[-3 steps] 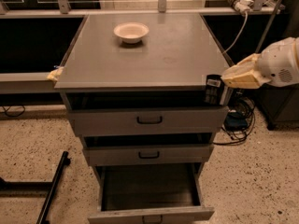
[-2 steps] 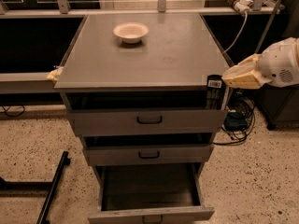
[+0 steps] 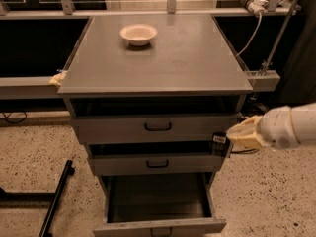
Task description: Place rxbar chocolate into bottom drawer
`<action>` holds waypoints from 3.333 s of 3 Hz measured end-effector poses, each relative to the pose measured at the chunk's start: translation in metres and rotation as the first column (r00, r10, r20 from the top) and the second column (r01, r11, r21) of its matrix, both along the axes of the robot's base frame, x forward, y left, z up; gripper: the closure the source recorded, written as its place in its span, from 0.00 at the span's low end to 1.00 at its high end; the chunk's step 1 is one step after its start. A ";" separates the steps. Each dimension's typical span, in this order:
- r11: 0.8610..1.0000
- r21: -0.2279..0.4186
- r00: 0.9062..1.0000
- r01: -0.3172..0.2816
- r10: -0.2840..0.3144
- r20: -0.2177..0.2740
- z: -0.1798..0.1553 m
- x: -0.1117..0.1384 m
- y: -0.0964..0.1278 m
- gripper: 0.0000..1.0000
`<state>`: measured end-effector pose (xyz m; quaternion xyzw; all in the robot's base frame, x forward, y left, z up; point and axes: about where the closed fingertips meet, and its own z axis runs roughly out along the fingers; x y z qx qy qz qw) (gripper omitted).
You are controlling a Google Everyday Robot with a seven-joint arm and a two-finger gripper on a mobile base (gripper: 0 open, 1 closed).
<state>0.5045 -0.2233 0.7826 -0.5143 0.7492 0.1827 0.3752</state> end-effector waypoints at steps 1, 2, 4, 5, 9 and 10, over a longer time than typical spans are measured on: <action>0.999 0.032 0.999 -0.029 0.031 -0.044 -0.078 -0.024 0.009 1.00; 0.995 0.051 0.992 -0.090 0.094 -0.089 -0.152 -0.043 0.027 1.00; 0.994 0.006 0.992 -0.111 0.111 -0.059 -0.189 -0.044 0.023 1.00; 0.991 -0.037 0.991 -0.129 0.131 0.040 -0.235 -0.029 0.020 1.00; 0.982 0.054 0.979 -0.184 0.177 0.105 -0.398 0.015 0.053 1.00; 0.970 0.060 0.964 -0.234 0.224 0.141 -0.443 0.033 0.078 1.00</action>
Offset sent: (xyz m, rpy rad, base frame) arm -0.0656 0.0442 -0.2415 0.0629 0.1460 0.1639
